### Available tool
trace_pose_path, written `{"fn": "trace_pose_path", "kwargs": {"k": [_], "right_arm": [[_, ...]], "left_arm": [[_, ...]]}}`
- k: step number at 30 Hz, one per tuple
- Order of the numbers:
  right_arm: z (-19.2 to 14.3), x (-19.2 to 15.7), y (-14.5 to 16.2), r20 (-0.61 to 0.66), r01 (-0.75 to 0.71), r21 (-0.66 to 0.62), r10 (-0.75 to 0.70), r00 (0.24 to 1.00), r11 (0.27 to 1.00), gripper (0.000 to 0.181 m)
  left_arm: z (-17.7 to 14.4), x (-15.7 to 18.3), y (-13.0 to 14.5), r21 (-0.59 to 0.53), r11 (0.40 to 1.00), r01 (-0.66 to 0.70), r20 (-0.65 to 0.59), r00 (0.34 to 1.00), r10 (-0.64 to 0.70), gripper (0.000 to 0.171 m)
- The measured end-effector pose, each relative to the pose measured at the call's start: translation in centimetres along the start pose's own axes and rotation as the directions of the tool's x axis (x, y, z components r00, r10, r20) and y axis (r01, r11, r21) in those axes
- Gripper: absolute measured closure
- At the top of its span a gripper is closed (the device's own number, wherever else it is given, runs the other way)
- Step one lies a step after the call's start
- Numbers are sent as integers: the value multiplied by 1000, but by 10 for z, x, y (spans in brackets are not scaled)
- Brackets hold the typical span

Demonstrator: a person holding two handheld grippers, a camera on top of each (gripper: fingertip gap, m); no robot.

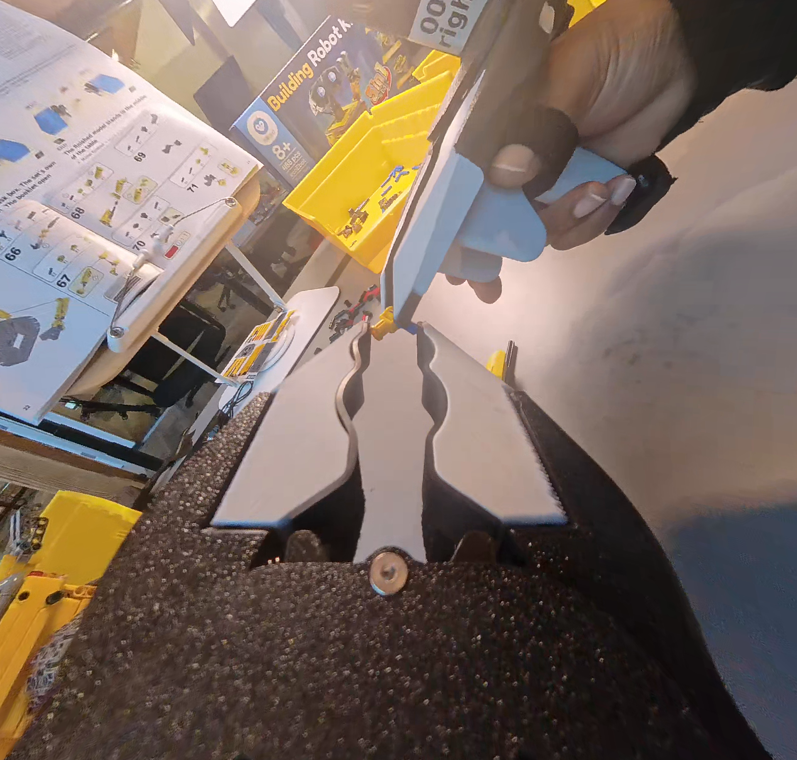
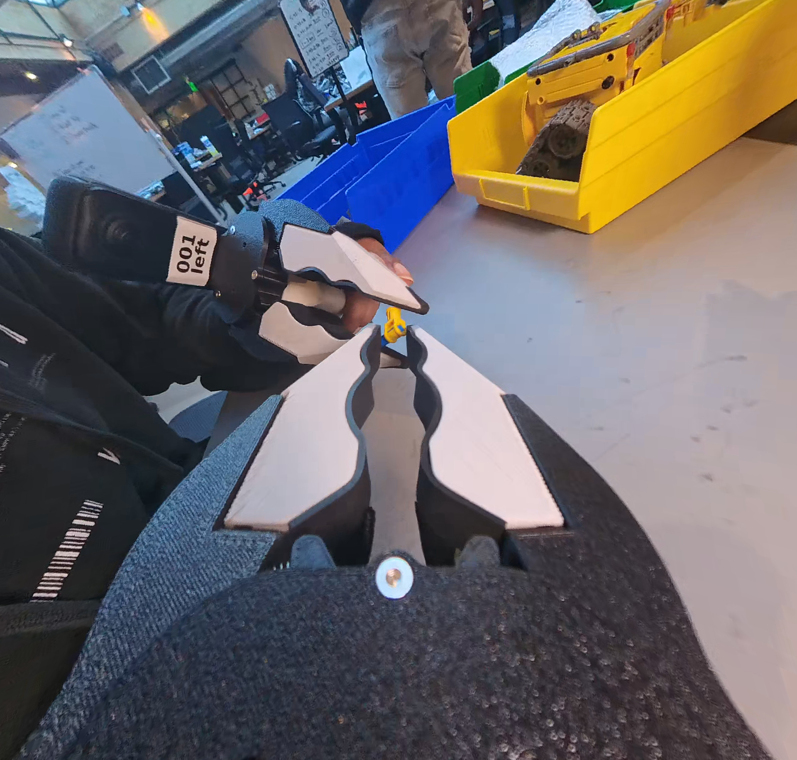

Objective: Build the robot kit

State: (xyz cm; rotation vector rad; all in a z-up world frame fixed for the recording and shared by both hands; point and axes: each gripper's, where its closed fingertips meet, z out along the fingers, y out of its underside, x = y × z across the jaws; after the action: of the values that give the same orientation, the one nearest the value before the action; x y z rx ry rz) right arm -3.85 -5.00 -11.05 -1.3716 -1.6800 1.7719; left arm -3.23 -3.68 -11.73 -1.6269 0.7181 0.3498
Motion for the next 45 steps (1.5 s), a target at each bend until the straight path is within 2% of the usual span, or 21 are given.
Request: {"fn": "trace_pose_path", "kwargs": {"k": [2, 6, 8, 12, 16, 21, 26, 28, 34, 36, 38, 41, 45], "right_arm": [[-2, 1, 2, 16, -17, -16, 18, 1000, 1000, 172], [-9, -1, 5, 47, 1, -65, 2, 999, 998, 172], [-13, -2, 9, 61, 4, -102, 2, 998, 995, 172], [-14, -5, 20, 104, -28, -160, 45, 994, 987, 172], [-13, -6, 27, 115, -25, -189, 47, 992, 982, 172], [-13, -8, 28, 125, 2, -191, 22, 992, 982, 172], [-14, -14, 31, 154, 25, -207, 7, 988, 978, 172], [-14, -14, 33, 153, 38, -221, -4, 988, 975, 172], [-13, -20, 34, 178, 61, -224, -21, 984, 973, 172], [-13, -20, 32, 177, 97, -206, -61, 982, 974, 171], [-13, -20, 28, 166, 203, -172, -174, 971, 964, 170], [-13, -23, 27, 132, 437, -151, -420, 898, 887, 163], [-11, -22, 25, 75, 575, -161, -571, 818, 802, 162]], "left_arm": [[1, 3, 1, 4, 1000, 9, -18, 1000, -9, 151], [0, 12, 4, 22, 988, 152, -147, 978, -147, 148], [-4, 11, 2, 41, 984, 174, -174, 971, -164, 151], [-6, 14, 3, 42, 995, 90, -184, 980, -81, 153], [-8, 24, 3, 46, 998, 32, -215, 976, -21, 166], [-9, 29, 3, 47, 998, 34, -247, 969, -21, 171], [-14, 29, -3, 76, 994, 82, -287, 956, -57, 156], [-17, 32, -8, 103, 991, 82, -303, 952, -47, 155], [-17, 38, -8, 101, 992, 70, -327, 944, -33, 165], [-17, 36, -8, 96, 993, 75, -321, 946, -41, 165], [-17, 33, -10, 103, 991, 89, -312, 948, -53, 165], [-18, 31, -11, 95, 981, 171, -348, 929, -129, 166], [-20, 28, -13, 83, 957, 278, -390, 893, -226, 166]]}}
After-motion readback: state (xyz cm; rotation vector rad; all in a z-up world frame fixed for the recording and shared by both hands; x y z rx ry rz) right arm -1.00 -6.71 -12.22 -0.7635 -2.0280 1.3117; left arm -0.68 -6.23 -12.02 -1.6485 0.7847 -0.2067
